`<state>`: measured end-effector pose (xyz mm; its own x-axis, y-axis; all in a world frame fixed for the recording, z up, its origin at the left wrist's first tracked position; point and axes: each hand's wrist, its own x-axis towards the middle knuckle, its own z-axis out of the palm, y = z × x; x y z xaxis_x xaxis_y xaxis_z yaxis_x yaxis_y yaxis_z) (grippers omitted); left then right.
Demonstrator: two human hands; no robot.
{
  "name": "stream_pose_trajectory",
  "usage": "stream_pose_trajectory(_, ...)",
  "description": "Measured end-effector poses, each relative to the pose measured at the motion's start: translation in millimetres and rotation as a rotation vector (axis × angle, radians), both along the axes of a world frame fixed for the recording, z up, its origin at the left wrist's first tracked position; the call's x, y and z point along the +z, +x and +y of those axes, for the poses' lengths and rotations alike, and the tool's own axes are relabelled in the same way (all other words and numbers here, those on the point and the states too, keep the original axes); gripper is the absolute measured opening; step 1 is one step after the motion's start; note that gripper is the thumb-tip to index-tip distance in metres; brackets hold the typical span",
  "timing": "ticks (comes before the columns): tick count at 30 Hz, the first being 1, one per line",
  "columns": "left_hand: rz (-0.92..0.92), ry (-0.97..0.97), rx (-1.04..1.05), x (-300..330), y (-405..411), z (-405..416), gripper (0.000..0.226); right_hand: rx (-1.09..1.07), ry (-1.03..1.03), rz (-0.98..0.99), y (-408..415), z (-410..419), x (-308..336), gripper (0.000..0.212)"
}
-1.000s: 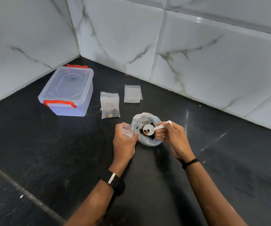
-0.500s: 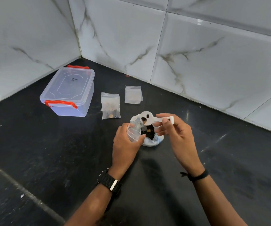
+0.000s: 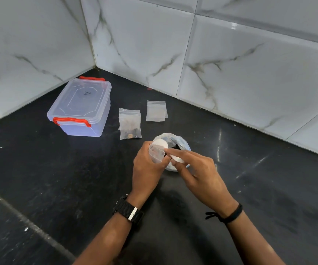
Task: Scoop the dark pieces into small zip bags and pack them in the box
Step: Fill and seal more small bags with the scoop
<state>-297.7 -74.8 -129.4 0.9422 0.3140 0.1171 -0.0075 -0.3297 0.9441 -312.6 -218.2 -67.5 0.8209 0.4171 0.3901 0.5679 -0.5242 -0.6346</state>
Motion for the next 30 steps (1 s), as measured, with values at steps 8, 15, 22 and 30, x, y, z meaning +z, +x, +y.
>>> stream_pose_trajectory(8,0.091,-0.163,0.100,-13,-5,-6,0.033,-0.227,0.155,0.119,23,-8,-9,0.016)
stream_pose_trajectory(15,0.077,-0.127,0.103,-20,-1,-11,0.042,-0.125,-0.246,0.074,37,-7,-30,0.025)
stream_pose_trajectory(22,0.060,-0.092,0.116,-25,8,-13,0.045,-0.135,-0.275,0.073,42,-4,-38,0.028)
stream_pose_trajectory(30,0.052,-0.183,0.155,-23,16,-18,0.043,-0.137,-0.201,0.151,49,-5,-35,0.025)
